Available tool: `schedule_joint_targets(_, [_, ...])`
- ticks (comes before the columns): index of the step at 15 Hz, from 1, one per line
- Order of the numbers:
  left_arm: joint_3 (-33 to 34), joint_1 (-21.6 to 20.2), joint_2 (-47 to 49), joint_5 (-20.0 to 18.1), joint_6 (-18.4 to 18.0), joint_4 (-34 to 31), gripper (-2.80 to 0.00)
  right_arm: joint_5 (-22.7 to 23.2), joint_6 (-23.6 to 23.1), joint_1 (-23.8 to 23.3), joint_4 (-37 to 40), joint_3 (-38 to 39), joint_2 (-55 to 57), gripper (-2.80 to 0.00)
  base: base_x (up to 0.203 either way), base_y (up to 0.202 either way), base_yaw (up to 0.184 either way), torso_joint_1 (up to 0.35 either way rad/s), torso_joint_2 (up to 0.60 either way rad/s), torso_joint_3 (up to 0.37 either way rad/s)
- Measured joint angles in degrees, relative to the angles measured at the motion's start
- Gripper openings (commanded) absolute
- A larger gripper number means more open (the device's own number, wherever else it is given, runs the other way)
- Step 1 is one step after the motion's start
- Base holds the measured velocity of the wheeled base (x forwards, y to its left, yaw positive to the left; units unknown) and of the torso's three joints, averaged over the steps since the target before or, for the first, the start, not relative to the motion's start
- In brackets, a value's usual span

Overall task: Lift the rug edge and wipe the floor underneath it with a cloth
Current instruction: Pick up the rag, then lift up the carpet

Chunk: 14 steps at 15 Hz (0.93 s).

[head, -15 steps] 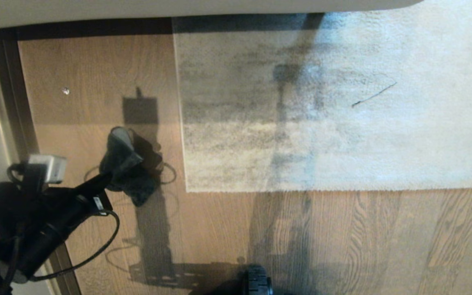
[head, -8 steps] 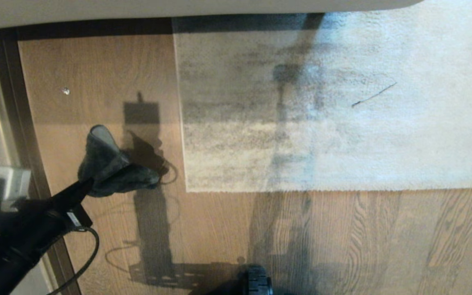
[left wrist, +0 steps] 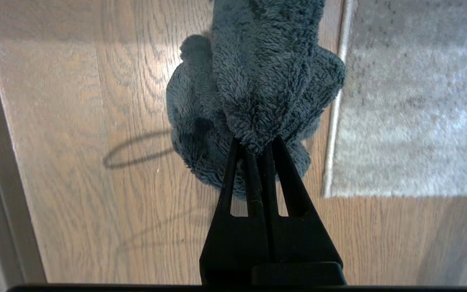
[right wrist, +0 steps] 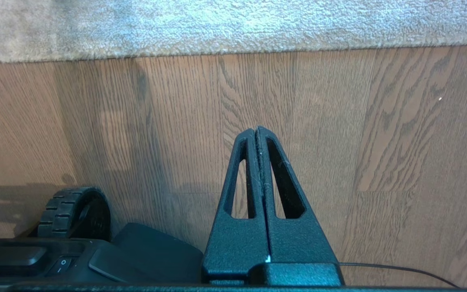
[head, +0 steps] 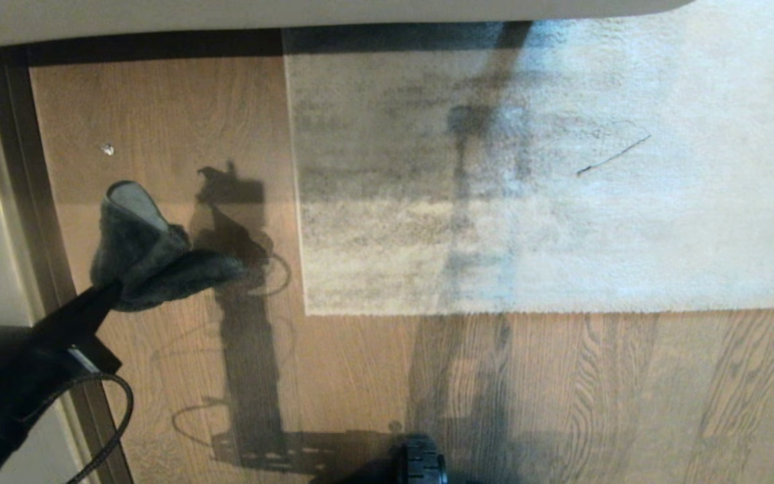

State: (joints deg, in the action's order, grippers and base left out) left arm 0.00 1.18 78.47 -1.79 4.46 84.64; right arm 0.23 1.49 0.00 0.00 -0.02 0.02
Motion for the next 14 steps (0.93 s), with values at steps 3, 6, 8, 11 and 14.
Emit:
schedule_joint_targets(3, [0.0,0.0,-5.9,-0.1,0.0,-7.8,-2.80,0.0,0.0,0.0,0.0,0.0,0.0,-2.80,0.000,0.000,0.000,0.000,0.00,0.000])
schedule_joint_targets(6, [0.0,0.0,-14.5,-0.2,-0.1,-19.3,-2.80,0.0,0.0,0.0,0.0,0.0,0.0,-2.80,0.000,0.000,0.000,0.000,0.00,0.000])
schedule_joint_targets(8, [0.0,0.0,-21.0,-0.2,-0.3,-28.3,-2.80,0.0,0.0,0.0,0.0,0.0,0.0,-2.80,0.000,0.000,0.000,0.000,0.00,0.000])
schedule_joint_targets(11, [0.0,0.0,-30.3,-0.3,-0.5,-42.2,-2.80,0.0,0.0,0.0,0.0,0.0,0.0,-2.80,0.000,0.000,0.000,0.000,0.00,0.000])
schedule_joint_targets(14, [0.0,0.1,-39.4,-0.1,-0.3,-54.2,-2.80,0.0,0.0,0.0,0.0,0.0,0.0,-2.80,0.000,0.000,0.000,0.000,0.00,0.000])
